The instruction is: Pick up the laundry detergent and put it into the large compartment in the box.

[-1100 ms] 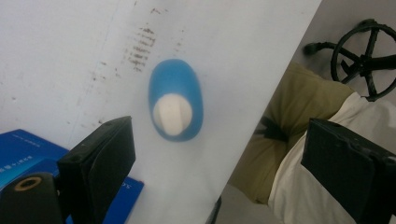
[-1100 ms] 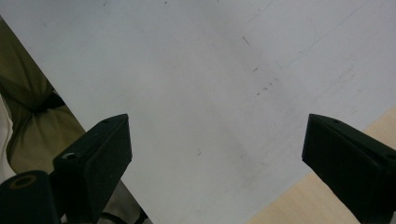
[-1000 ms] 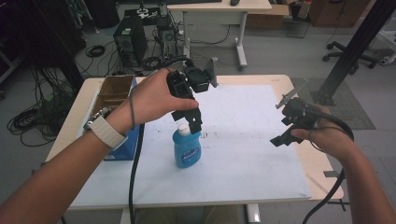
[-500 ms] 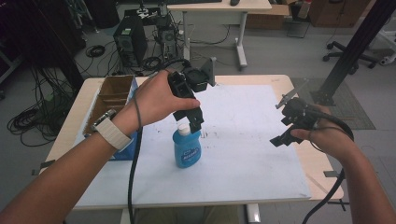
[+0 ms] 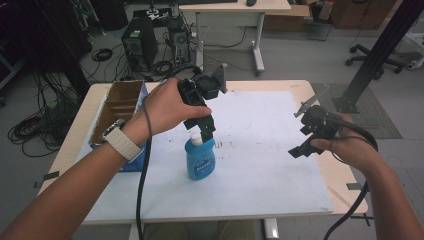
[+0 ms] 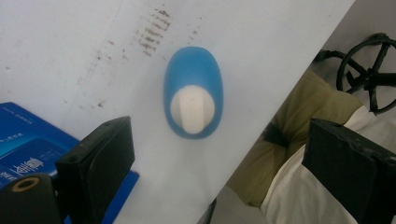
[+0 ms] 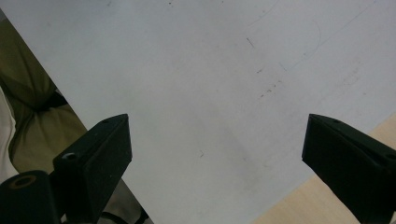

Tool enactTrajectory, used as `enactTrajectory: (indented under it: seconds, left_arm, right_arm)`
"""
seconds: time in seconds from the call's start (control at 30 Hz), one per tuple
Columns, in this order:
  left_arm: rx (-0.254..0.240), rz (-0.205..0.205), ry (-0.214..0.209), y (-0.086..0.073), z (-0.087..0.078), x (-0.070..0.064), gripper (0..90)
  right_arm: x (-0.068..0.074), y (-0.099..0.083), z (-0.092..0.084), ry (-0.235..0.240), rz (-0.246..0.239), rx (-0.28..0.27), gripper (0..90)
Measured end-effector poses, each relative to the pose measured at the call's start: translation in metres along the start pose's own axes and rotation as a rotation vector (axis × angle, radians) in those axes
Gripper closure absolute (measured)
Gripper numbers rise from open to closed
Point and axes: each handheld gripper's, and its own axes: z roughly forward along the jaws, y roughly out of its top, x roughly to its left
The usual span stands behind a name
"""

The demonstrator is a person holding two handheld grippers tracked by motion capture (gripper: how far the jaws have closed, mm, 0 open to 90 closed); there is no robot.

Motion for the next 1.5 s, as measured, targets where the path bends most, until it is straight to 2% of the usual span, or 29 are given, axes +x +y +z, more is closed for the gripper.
enactTrajectory:
  seconds: [0.17,0.6,1.13,1.4,1.5]
  left_arm:
    - [0.005,0.002,-0.011,0.0,0.005,0.003,8.8]
    - [0.018,0.002,0.002,0.003,0.015,0.006,8.9]
    - [0.045,0.001,-0.028,0.007,0.033,0.009,8.9]
    - [0.063,-0.001,-0.028,0.007,0.045,0.009,8.9]
    - [0.064,-0.007,-0.015,0.007,0.048,0.01,8.9]
  right_arm:
    - [0.0,0.001,0.001,-0.001,-0.001,0.002,8.5]
    - [0.0,0.001,0.002,0.001,-0.003,0.0,8.5]
    - [-0.002,-0.003,0.004,0.004,0.002,0.002,8.5]
    - [-0.002,-0.003,0.005,0.008,0.003,0.001,8.5]
    - [-0.002,-0.004,0.006,0.01,0.003,0.001,8.5]
